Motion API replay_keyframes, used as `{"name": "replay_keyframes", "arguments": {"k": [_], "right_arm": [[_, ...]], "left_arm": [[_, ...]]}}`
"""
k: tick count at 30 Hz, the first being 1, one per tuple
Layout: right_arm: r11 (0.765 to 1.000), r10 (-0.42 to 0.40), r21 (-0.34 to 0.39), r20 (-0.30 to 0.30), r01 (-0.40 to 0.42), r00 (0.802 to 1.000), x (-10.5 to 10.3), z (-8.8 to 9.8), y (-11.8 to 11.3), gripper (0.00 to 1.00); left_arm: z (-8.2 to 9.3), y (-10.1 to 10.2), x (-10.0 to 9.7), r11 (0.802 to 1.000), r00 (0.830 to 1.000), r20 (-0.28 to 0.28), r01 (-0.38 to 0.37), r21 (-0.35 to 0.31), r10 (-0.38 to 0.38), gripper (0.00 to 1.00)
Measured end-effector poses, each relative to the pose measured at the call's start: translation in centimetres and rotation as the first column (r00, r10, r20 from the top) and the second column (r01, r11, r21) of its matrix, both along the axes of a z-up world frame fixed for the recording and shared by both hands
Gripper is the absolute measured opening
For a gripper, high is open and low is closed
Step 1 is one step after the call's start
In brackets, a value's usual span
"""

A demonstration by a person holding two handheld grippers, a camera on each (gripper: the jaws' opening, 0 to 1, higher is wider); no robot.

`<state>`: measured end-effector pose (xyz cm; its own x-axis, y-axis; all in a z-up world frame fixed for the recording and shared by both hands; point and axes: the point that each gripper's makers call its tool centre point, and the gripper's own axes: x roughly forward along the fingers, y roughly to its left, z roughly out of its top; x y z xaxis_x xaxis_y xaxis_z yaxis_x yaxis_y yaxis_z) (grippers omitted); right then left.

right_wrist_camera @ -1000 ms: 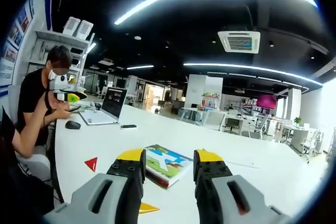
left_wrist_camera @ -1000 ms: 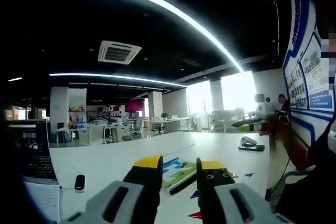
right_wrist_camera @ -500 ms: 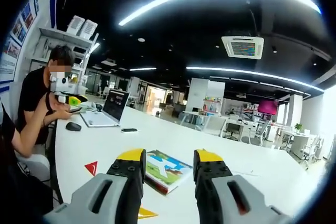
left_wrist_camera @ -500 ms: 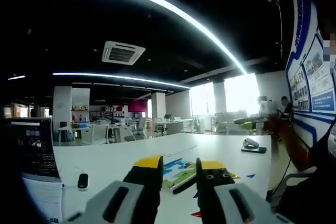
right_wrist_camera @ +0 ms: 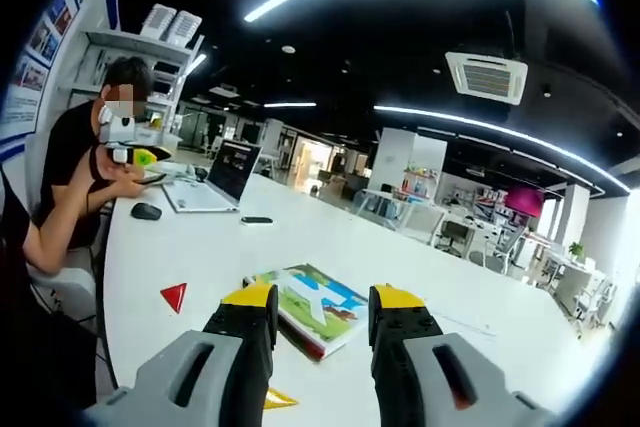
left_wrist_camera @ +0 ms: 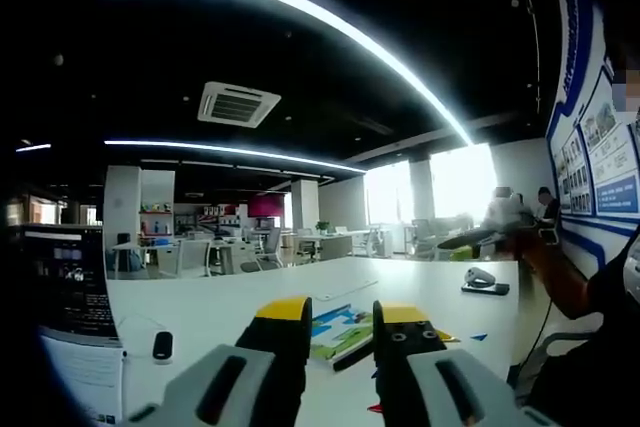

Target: Pick up the tangram pieces one by one and place each piece onto its matching region on the pattern sheet, fitting the shapes together until the outline on the sheet is completely filled by the tangram pieces

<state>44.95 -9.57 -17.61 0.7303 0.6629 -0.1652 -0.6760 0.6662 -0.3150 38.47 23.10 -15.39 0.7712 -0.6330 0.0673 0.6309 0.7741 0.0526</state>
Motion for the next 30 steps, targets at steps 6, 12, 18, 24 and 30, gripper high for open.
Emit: {"name": "replay_keyframes", "arguments": {"k": [6,12,18,24,30], "right_arm": [[0.994,0.051,-0.090,-0.048,-0.055,0.998,1.0,-1.1,2.0,0.38],[0.981,0.142,-0.115,-0.138,-0.158,0.980,1.2,-2.1,4.6,0.38],[0.960,0.208,-0.144,-0.209,-0.241,0.955,1.2,-3.1,6.7,0.38],[0.920,0.252,-0.238,-0.247,-0.311,0.936,0.9,-4.5,8.1,0.39],[0.859,0.281,-0.339,-0.316,-0.385,0.906,0.4,-6.8,9.3,0.39]], "left_arm": [[0.0,0.2,0.1,1.000,1.000,0.000,-0.005,-0.005,0.005,0.26],[0.1,0.2,0.0,1.000,1.000,0.003,-0.003,-0.005,0.003,0.26],[0.0,0.2,0.0,1.000,1.000,0.002,-0.003,-0.008,0.003,0.26],[0.0,0.3,-0.1,1.000,1.000,0.004,-0.004,-0.009,0.004,0.26],[0.0,0.3,-0.1,1.000,1.000,0.005,-0.003,-0.008,0.003,0.26]]}}
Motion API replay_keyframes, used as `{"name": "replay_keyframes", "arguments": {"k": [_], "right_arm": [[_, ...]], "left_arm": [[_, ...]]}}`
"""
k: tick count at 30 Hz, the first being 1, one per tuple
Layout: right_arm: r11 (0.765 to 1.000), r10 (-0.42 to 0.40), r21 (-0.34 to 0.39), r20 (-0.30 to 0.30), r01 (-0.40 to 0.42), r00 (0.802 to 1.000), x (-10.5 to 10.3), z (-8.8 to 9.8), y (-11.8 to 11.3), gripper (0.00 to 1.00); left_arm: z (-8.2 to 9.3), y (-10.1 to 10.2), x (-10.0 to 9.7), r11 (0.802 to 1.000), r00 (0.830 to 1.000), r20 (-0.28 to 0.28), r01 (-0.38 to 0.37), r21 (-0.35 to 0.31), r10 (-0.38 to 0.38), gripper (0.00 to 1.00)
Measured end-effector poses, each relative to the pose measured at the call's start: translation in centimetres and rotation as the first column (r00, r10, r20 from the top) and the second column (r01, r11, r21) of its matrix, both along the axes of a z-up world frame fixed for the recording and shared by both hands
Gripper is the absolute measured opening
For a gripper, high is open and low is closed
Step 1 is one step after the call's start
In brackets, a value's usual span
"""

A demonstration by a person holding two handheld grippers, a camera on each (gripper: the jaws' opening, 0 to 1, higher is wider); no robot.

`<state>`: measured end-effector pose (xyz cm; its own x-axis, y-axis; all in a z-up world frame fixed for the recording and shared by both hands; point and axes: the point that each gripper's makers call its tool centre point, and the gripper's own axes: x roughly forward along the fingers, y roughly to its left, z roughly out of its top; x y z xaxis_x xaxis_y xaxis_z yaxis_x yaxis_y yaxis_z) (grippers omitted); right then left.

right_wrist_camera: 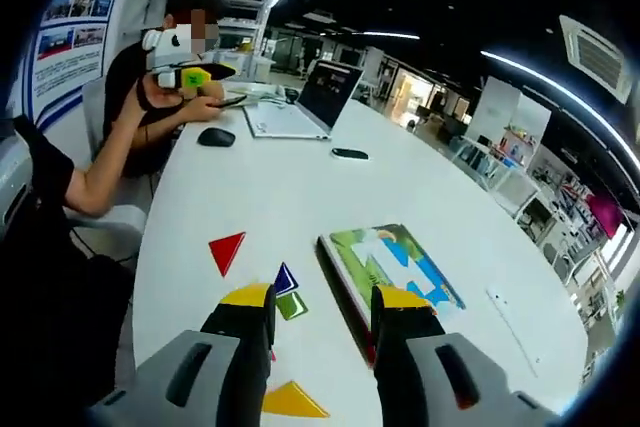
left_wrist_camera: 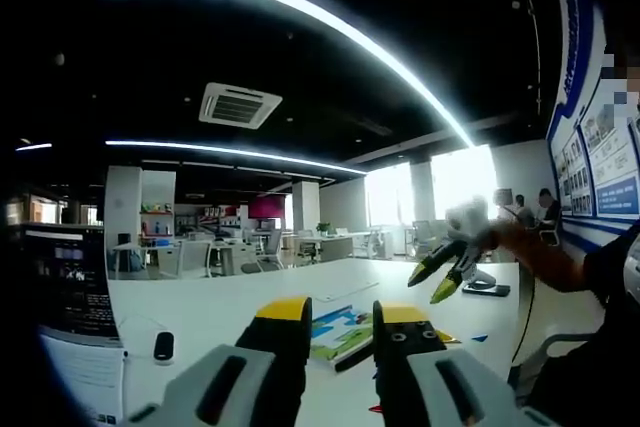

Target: Pick up the tangram pieces one by one and place each piece onto its matching region on the pattern sheet, fitting the shapes together until the outline on the sheet is completely filled by the tangram pieces

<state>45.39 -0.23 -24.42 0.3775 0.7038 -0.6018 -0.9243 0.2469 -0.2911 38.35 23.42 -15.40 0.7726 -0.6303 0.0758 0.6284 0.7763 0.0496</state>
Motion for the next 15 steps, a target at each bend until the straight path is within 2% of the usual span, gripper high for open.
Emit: {"name": "replay_keyframes", "arguments": {"k": [7,15], "right_arm": [[0.989,0.088,-0.115,-0.063,-0.095,0.994,-0.9,-2.9,1.7,0.40],[0.960,0.112,-0.245,-0.108,-0.135,0.988,-0.3,-5.6,2.7,0.39]], "left_arm": [[0.1,0.2,-0.1,1.000,1.000,0.005,-0.002,-0.003,0.002,0.26],[0.2,0.4,-0.1,1.000,1.000,0.007,-0.004,-0.005,0.004,0.26]]}}
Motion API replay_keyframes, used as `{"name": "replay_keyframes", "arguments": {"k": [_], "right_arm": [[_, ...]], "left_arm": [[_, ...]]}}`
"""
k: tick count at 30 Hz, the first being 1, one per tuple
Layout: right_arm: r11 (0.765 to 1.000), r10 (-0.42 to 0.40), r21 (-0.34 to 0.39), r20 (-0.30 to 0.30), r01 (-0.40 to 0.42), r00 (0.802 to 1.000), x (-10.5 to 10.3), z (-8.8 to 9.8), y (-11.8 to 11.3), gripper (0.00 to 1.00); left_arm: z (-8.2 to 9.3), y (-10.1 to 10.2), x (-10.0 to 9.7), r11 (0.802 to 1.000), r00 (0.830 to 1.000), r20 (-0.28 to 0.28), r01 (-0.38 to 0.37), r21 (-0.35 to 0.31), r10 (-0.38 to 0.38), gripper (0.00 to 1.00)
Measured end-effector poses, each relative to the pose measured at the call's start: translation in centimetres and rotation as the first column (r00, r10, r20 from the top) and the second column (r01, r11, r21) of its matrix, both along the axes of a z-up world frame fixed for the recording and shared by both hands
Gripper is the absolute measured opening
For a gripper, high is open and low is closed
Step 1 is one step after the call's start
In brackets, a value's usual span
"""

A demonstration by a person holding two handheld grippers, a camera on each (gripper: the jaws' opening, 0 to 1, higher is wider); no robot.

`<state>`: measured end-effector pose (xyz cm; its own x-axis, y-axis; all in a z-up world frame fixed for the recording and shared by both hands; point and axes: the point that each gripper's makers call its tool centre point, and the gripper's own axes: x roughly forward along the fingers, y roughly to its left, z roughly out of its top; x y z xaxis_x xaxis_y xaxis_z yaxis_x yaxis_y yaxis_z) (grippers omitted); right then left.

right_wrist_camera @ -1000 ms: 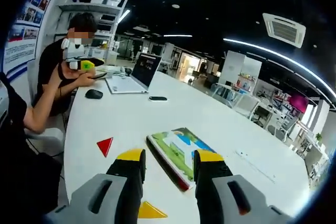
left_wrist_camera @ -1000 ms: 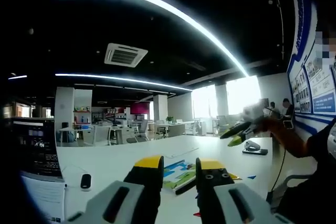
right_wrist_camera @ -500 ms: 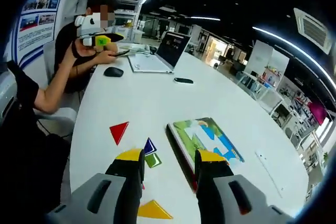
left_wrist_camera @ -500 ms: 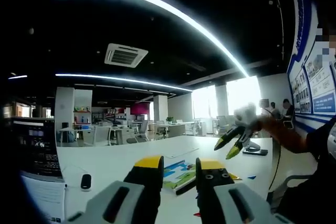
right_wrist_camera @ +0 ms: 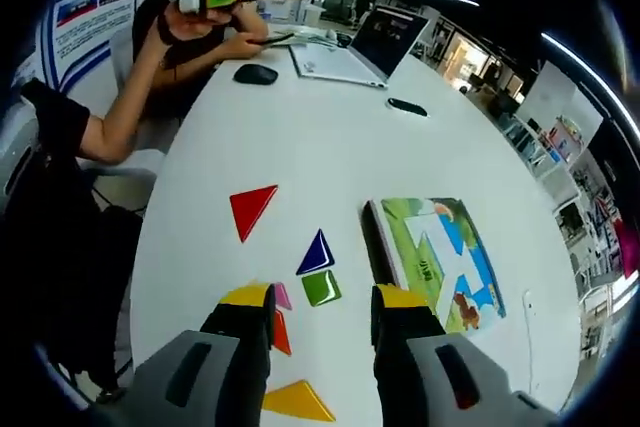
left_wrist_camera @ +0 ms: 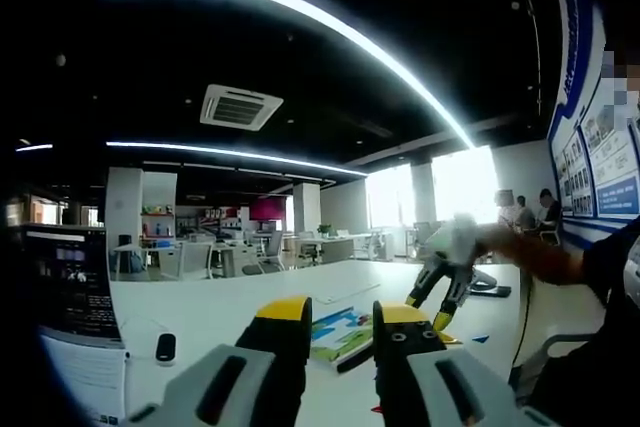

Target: Pick up the tangram pieces one by one and place each piece onto its matching region on the pattern sheet, fitting the shapes together until the outline on the sheet is completely filled by the tangram pieces

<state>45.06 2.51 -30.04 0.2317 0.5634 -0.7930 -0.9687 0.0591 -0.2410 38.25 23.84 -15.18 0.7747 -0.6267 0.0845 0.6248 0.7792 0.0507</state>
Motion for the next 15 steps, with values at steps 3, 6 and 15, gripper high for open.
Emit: {"name": "replay_keyframes", "arguments": {"k": [3,6,15], "right_arm": [[0.999,0.007,-0.033,-0.009,-0.008,1.000,0.1,-0.7,0.2,0.39],[0.998,0.017,-0.067,-0.015,-0.018,1.000,0.3,-1.4,0.4,0.39],[0.981,0.048,-0.186,-0.028,-0.052,0.998,0.7,-3.4,0.1,0.39]], "left_arm": [[0.1,0.1,0.0,1.000,1.000,0.002,-0.001,-0.003,0.001,0.26],[0.1,0.2,0.1,1.000,1.000,0.003,-0.001,-0.002,0.001,0.26],[0.3,0.3,0.0,1.000,1.000,0.007,-0.002,-0.004,0.002,0.26]]}}
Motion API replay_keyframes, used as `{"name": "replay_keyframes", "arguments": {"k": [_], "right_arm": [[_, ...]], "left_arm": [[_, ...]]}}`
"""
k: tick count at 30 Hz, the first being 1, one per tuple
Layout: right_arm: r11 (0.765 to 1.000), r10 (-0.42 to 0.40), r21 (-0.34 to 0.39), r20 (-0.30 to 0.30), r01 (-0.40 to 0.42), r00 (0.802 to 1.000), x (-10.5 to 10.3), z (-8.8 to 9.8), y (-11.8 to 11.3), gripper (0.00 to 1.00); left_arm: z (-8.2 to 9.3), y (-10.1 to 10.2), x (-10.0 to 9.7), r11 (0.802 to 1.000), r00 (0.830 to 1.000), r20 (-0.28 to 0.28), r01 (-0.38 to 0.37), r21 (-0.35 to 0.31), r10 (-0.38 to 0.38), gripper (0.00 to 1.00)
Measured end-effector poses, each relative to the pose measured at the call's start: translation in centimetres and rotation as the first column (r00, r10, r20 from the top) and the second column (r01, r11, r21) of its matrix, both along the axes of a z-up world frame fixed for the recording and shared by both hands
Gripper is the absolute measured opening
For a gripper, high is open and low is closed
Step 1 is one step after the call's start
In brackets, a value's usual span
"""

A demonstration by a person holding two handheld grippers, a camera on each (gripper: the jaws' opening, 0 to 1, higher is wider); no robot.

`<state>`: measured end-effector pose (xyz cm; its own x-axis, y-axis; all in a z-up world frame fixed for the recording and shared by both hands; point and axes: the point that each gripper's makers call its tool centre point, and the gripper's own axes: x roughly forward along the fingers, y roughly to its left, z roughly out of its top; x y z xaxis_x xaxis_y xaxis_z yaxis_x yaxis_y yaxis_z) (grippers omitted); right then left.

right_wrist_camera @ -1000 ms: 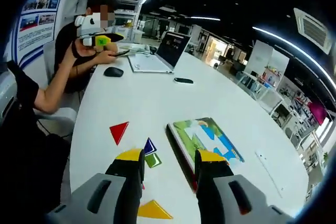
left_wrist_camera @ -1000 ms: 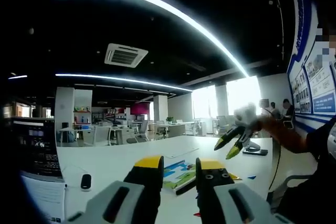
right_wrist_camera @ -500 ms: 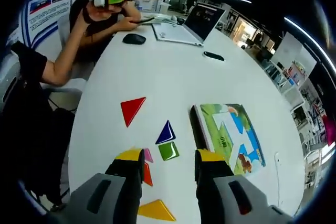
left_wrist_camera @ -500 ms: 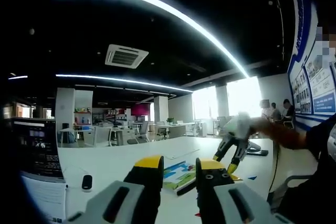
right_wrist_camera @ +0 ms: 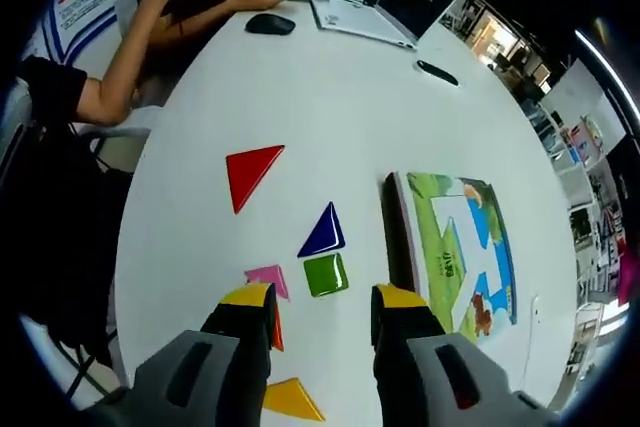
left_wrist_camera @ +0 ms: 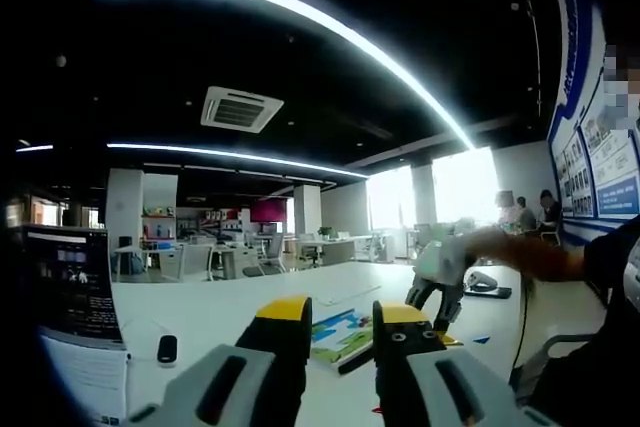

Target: Pick up the tangram pieces one by one and place each piece onto its matching region on the pattern sheet, fitting the shapes together until the outline on the sheet is completely filled by the tangram pieces

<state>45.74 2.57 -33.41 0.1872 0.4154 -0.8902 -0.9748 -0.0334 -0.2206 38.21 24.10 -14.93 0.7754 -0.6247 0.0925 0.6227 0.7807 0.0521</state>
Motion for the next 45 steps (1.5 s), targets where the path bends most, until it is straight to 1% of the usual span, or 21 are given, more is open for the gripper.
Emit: {"name": "replay_keyframes", "arguments": {"k": [1,7,12,17,21,26,32,35,38,39,40,41,43,45], "right_arm": [[1.000,0.004,-0.018,0.000,-0.004,1.000,0.2,-0.2,0.0,0.39],[0.998,0.012,-0.063,-0.001,-0.012,1.000,0.9,-0.5,0.4,0.38],[0.991,0.048,-0.126,-0.034,-0.052,0.998,0.5,-1.3,0.9,0.36],[0.979,0.077,-0.185,-0.056,-0.086,0.996,0.2,-2.1,1.3,0.34],[0.963,0.093,-0.245,-0.075,-0.109,0.993,0.2,-2.9,1.1,0.33],[0.962,0.075,-0.258,-0.079,-0.093,0.994,0.7,-3.2,1.3,0.31],[0.956,0.062,-0.279,-0.102,-0.088,0.993,1.0,-3.7,1.2,0.29],[0.955,0.088,-0.272,-0.135,-0.122,0.987,0.6,-3.8,1.2,0.29],[0.952,0.134,-0.247,-0.189,-0.179,0.973,0.2,-4.0,1.2,0.28],[0.954,0.134,-0.242,-0.189,-0.178,0.973,0.2,-4.0,1.1,0.28],[0.951,0.165,-0.230,-0.192,-0.208,0.967,0.0,-4.0,1.1,0.28],[0.950,0.174,-0.226,-0.194,-0.217,0.965,0.0,-4.0,1.1,0.28],[0.957,0.148,-0.218,-0.196,-0.190,0.969,-0.1,-4.0,1.1,0.28],[0.956,0.161,-0.215,-0.189,-0.201,0.969,-0.3,-4.0,1.1,0.28]], "left_arm": [[0.0,0.0,0.0,1.000,1.000,0.000,0.000,0.000,0.000,0.26],[0.0,0.0,0.0,1.000,1.000,0.001,-0.002,0.005,0.002,0.26],[0.1,0.1,0.0,1.000,1.000,0.006,-0.013,0.014,0.013,0.26],[0.2,0.2,0.0,1.000,1.000,0.011,-0.019,0.014,0.019,0.26],[0.3,0.1,-0.2,1.000,1.000,0.016,-0.018,0.020,0.017,0.26],[0.5,0.1,-0.2,1.000,1.000,0.022,-0.016,0.018,0.016,0.26],[0.5,0.3,-0.2,1.000,1.000,0.021,-0.021,0.014,0.021,0.26],[0.5,0.3,-0.1,1.000,1.000,0.020,-0.021,0.014,0.021,0.26],[0.4,0.1,0.1,1.000,1.000,0.014,-0.019,0.017,0.018,0.26],[0.3,0.0,0.1,1.000,1.000,0.013,-0.016,0.019,0.016,0.26],[0.3,0.0,0.0,1.000,1.000,0.013,-0.014,0.021,0.014,0.26],[0.4,-0.2,0.0,1.000,1.000,0.014,-0.012,0.023,0.011,0.26],[0.4,-0.4,-0.1,1.000,1.000,0.016,-0.007,0.026,0.007,0.26],[0.4,-0.6,-0.1,1.000,1.000,0.017,-0.003,0.028,0.003,0.26]]}}
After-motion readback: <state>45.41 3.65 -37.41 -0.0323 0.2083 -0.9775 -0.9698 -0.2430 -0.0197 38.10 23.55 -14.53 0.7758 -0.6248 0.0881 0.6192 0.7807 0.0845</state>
